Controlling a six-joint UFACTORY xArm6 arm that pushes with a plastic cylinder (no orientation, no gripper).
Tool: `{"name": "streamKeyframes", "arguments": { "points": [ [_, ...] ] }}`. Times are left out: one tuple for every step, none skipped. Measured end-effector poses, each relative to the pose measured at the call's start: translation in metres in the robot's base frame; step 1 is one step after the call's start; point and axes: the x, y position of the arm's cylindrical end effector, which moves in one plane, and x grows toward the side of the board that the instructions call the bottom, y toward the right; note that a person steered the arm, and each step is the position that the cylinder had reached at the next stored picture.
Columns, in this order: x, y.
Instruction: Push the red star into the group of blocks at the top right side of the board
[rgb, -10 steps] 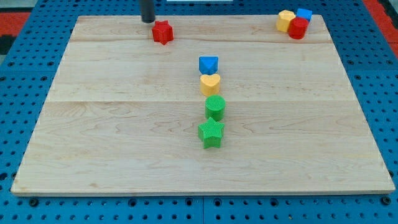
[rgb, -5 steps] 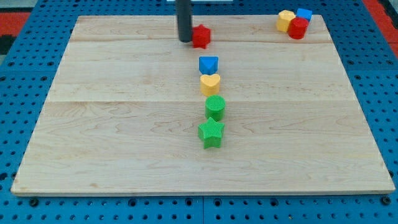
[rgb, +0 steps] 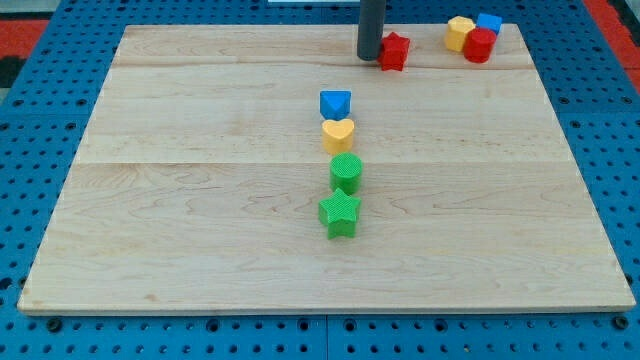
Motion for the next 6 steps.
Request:
{"name": "streamKeyframes", "arguments": {
  "points": [
    [-0.003, 0.020],
    [-0.003, 0.040],
    [-0.003, 0.060],
    [0.000, 0.076],
    [0.018, 0.078],
    [0.031, 0.083]
  ]
}}
